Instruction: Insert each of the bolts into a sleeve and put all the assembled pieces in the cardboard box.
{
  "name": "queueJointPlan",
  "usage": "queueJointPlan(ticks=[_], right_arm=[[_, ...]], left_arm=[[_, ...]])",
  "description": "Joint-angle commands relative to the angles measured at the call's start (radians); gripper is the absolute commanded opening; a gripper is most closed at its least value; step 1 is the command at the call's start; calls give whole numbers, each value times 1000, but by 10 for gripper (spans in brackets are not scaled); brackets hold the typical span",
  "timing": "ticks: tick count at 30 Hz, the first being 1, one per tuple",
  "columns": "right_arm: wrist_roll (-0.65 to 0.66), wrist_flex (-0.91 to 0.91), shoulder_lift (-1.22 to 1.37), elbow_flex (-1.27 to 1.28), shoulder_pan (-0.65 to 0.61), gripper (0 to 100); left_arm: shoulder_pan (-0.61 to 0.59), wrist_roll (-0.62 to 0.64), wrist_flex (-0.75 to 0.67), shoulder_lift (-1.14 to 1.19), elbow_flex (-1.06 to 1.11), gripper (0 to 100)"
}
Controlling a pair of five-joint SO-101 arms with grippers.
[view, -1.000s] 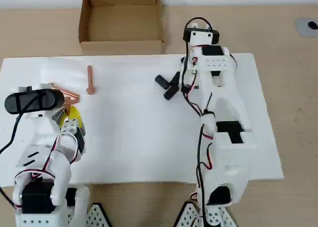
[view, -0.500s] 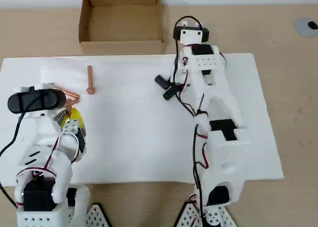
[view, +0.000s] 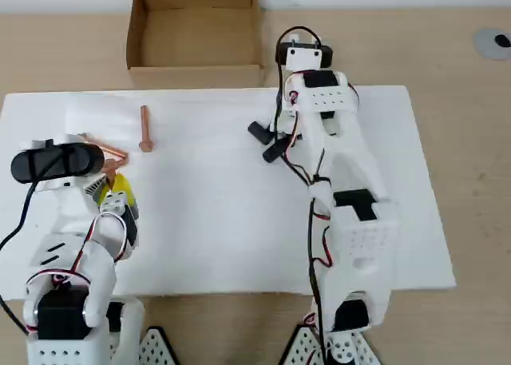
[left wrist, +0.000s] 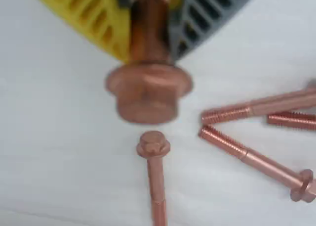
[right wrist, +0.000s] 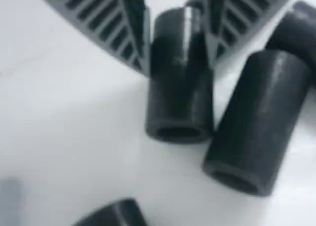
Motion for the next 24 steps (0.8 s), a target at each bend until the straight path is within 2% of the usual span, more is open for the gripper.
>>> queueJointPlan(ticks=[1, 12, 24], right_arm=[[18, 23, 82, -54, -21, 97], [104, 192, 206, -228, -38, 98], [193, 282, 242, -240, -67, 98]], left_arm=[[11, 6, -28, -8, -8, 9], [8, 0, -26, -8, -8, 9], [8, -2, -23, -8, -8, 9]])
